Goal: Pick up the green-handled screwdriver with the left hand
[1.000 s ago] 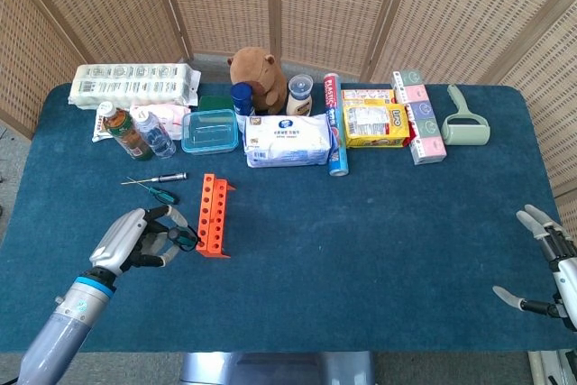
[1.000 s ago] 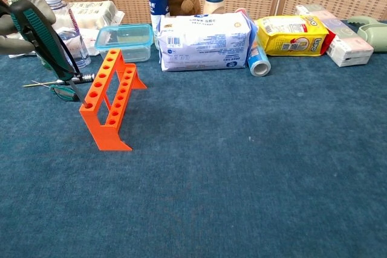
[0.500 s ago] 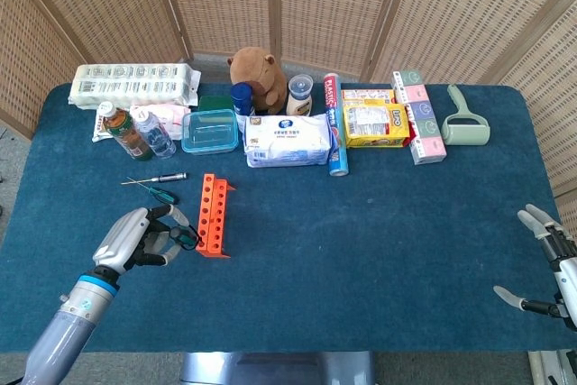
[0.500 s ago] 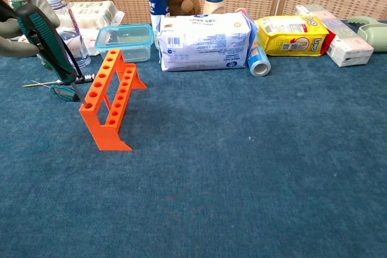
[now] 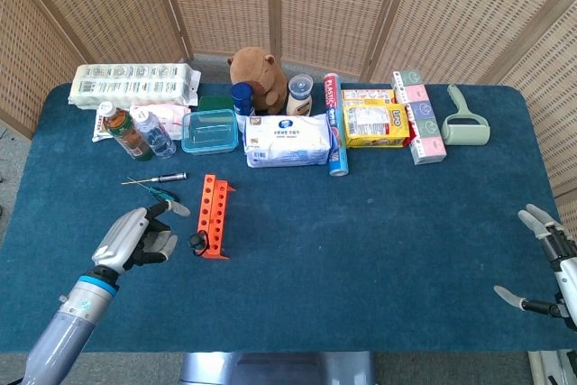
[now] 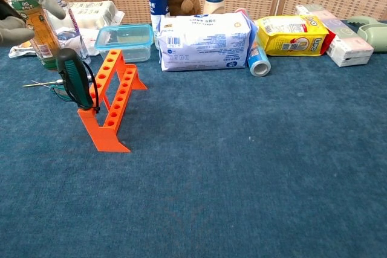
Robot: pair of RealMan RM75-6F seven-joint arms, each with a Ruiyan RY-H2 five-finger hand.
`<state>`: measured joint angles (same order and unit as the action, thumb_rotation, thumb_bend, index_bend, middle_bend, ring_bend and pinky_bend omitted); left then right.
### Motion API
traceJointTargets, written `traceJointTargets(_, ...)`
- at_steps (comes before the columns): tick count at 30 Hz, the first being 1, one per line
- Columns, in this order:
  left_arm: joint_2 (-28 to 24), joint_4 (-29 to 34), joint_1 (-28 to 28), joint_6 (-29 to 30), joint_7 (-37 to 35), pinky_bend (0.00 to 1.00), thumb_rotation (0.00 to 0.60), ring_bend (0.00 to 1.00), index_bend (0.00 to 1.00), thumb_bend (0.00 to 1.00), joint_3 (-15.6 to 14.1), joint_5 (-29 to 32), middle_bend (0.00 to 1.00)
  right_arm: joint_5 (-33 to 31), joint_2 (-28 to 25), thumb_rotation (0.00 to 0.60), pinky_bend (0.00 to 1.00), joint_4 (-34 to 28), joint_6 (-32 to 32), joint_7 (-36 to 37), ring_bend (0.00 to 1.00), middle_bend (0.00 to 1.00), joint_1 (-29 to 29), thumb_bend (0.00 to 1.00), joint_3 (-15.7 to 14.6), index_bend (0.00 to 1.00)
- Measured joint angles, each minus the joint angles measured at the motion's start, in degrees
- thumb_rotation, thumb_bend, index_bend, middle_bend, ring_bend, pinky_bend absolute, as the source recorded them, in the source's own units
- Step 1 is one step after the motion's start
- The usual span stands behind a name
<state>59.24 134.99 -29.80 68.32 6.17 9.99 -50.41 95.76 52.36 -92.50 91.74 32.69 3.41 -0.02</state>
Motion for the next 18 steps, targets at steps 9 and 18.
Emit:
traceJointTargets(9, -2.01, 0.0, 2.82, 0.99, -3.58, 0.68, 0.6, 0.65, 0.09, 0.32, -0.47, -7.94, 0.47, 0.08, -0.01, 0.6, 0.0, -0.05, 0.0, -0.11, 0.0, 0.03, -0.01, 0.0, -0.01, 0.0)
traceJointTargets(18, -4.28, -5.92, 10.0, 8.57, 0.64, 0.41, 0.6, 0.36, 0.0, 0.14, -5.55, -26.56, 0.0, -0.62, 0.12, 0.6, 0.0, -0.46, -0.35, -0.88, 0.0, 0.03, 0.09, 0.0, 0.27, 0.0)
